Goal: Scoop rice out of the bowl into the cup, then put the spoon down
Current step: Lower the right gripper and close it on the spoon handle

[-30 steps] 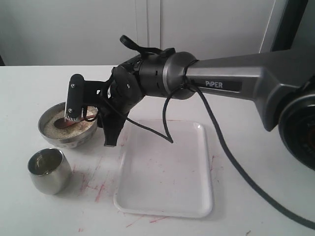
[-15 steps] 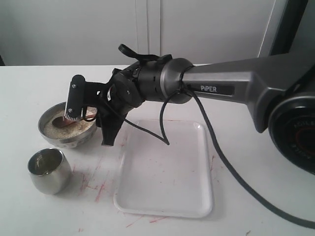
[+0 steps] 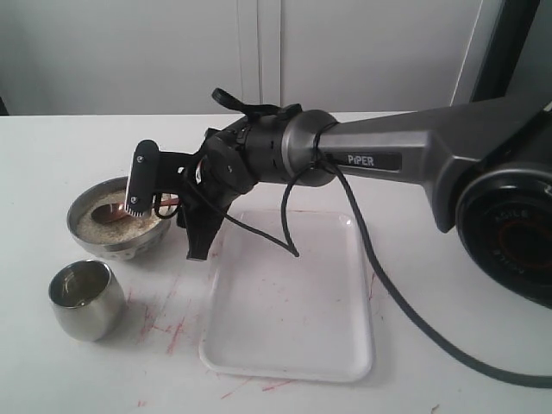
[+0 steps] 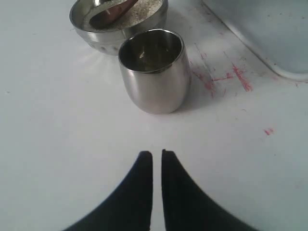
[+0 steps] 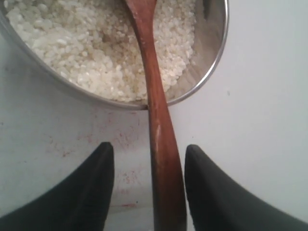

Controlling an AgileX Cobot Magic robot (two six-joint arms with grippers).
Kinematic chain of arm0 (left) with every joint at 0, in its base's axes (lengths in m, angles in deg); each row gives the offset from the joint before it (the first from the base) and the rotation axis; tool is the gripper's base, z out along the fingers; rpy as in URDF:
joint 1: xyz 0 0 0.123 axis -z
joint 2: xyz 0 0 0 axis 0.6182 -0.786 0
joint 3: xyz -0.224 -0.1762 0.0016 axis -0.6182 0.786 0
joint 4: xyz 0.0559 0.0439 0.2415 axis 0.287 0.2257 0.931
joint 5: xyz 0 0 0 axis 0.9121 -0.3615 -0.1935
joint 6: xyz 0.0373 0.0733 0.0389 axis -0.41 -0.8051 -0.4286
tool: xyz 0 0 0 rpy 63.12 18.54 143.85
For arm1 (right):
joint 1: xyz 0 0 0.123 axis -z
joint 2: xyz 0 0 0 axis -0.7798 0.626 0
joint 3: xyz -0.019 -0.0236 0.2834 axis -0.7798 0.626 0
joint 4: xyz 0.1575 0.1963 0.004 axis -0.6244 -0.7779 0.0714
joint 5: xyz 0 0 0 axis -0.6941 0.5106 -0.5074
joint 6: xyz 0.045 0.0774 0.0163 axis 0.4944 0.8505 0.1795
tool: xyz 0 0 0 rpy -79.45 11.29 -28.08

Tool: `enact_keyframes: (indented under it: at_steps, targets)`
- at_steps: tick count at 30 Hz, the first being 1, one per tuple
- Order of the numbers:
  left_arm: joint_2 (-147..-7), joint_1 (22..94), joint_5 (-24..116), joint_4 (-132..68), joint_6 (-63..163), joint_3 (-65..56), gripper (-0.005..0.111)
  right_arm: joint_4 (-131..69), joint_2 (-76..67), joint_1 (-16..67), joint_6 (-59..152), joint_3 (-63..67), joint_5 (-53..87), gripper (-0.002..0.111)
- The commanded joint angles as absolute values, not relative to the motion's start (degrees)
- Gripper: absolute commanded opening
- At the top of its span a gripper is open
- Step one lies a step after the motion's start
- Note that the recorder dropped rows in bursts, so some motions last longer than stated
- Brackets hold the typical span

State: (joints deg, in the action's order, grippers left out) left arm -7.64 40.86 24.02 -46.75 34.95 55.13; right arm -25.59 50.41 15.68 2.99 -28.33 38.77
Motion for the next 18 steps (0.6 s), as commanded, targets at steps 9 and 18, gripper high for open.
enact_keyframes:
  at_steps: [9,18]
  targets:
    - [-7.47,41.18,23.83,-47.37,34.75,55.42,0.014,-25.43,50.41,15.91,4.02,-29.23,39.41,0.039]
    - [-7.47,41.18,23.83,-47.37,34.75,55.42,0.014,-25.43,50.41,15.70,4.15,-29.23,40.04,0.023]
